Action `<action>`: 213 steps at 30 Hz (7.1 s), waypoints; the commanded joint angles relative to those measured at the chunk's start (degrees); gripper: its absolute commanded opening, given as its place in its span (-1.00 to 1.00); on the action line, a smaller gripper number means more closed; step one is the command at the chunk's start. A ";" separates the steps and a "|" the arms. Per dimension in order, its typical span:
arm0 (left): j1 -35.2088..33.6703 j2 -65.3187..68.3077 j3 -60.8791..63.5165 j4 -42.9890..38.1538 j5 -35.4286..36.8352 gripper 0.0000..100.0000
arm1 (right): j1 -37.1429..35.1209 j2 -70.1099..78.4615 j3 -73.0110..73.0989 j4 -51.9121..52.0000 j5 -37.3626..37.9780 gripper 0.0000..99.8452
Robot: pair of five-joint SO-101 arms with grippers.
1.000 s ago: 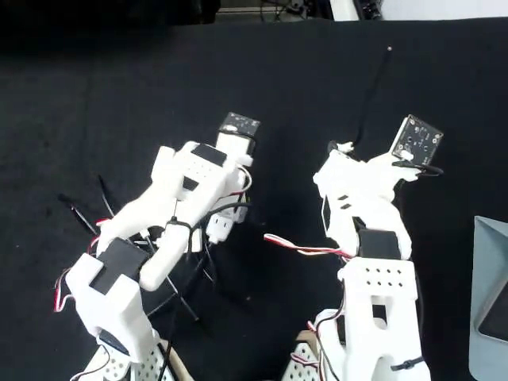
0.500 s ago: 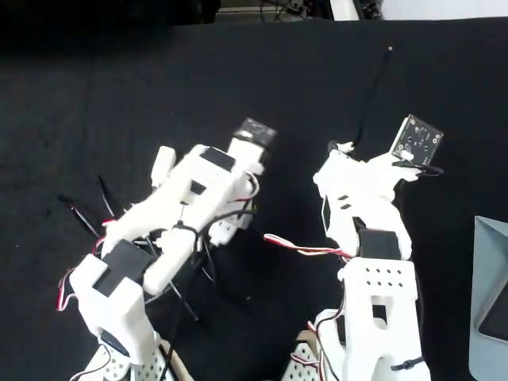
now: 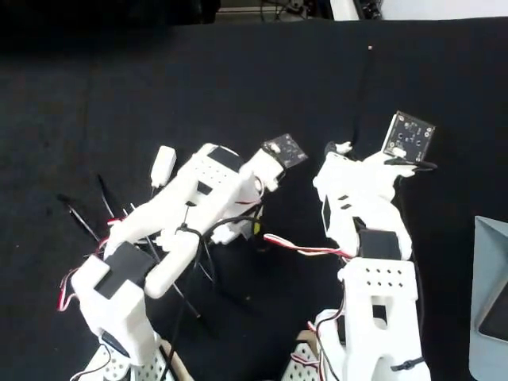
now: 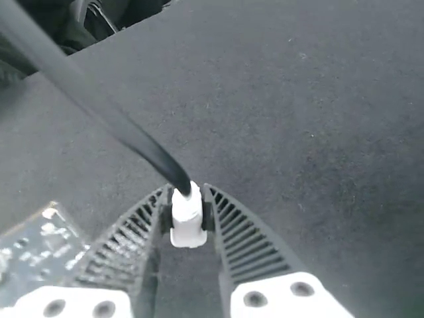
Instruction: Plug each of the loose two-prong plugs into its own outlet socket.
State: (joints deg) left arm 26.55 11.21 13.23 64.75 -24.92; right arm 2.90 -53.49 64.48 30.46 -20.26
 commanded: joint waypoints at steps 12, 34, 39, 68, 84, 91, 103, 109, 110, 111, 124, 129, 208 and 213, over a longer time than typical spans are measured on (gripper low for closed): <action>-16.84 -35.60 3.91 9.14 8.00 -0.59 | -6.86 -0.13 -17.45 18.20 5.45 -0.97; -41.19 -78.15 53.49 -4.84 17.05 -0.80 | -33.32 -0.04 8.84 -0.62 18.46 -0.98; -41.45 -78.51 54.90 -5.63 19.25 -0.80 | -33.49 0.22 11.56 -4.75 21.19 -0.98; -41.36 -78.59 56.40 -5.54 19.25 -0.80 | -33.32 0.48 17.89 -15.12 25.05 -0.98; -41.36 -78.59 56.48 -5.54 19.25 -0.80 | -30.24 18.24 11.12 -21.01 26.20 -0.98; -41.36 -78.59 56.48 -5.54 19.25 -0.80 | -30.24 18.24 11.38 -20.48 26.20 -0.98; -41.36 -78.59 56.48 -5.54 19.25 -0.80 | -30.15 18.33 13.05 -13.89 26.29 -0.98; -41.36 -78.59 56.48 -5.54 19.25 -0.80 | -25.85 18.33 12.79 -13.19 26.29 -0.97; -41.36 -78.59 56.48 -5.54 19.25 -0.80 | -25.32 18.33 12.79 -13.19 26.29 -0.97; -41.36 -78.59 56.48 -5.54 19.25 -0.80 | -24.97 18.33 12.88 -12.92 26.29 -0.97; -40.92 -78.59 56.48 -7.56 19.25 -0.80 | -26.73 17.89 10.77 -4.66 25.85 -0.98; -41.10 -78.59 56.57 -7.91 19.43 -0.79 | -28.31 17.89 11.21 -4.40 25.76 -0.98; -7.87 -19.25 26.42 -19.34 5.80 -0.42 | -9.32 -31.34 14.37 4.48 -4.31 -0.97; -12.79 -16.97 21.67 -18.90 5.45 -0.42 | -9.32 -31.34 14.37 4.48 -3.96 -0.97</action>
State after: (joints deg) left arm 17.49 -6.20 40.57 46.37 -18.86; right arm -6.95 -83.91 79.34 36.35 -23.69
